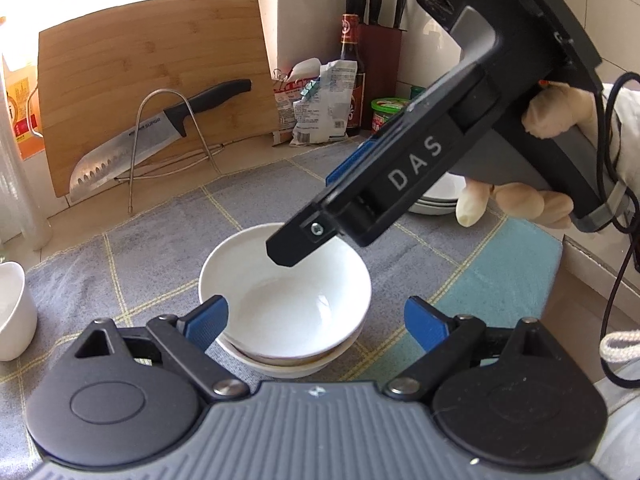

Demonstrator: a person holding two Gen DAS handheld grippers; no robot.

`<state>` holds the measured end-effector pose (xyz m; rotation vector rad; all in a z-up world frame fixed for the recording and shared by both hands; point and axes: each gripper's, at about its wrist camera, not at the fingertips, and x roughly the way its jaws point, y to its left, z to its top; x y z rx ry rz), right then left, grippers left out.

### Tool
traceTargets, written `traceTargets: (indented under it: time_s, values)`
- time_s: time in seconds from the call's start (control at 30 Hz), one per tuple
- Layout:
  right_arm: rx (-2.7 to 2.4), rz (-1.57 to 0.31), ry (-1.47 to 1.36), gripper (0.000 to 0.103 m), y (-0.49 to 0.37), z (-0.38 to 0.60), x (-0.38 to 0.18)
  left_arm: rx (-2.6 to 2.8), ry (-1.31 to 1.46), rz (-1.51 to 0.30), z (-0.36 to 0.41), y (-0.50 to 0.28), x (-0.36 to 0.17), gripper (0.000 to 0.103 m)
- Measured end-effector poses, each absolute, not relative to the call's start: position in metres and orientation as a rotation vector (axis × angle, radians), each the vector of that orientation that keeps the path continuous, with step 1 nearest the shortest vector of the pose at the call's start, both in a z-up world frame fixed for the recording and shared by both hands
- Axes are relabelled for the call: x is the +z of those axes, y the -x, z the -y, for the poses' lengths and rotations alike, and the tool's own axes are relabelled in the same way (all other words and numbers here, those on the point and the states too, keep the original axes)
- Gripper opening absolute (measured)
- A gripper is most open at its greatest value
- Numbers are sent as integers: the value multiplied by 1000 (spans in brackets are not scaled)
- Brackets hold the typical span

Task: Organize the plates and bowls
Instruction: 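Move the right tool toward the white bowl near the sink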

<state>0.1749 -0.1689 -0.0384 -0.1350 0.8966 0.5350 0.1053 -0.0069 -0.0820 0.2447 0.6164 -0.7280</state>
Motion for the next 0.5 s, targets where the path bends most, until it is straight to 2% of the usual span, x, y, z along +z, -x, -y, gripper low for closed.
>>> traceTargets:
  time_s: [0.1,0.5]
  values:
    - [550,-879,135,103,-175,174,-36,-666,-236,-584,7,-103,-74,99]
    - [720,-844,189,103,-196,182,-34,-175,-103,-594,-14,-91,-72,100]
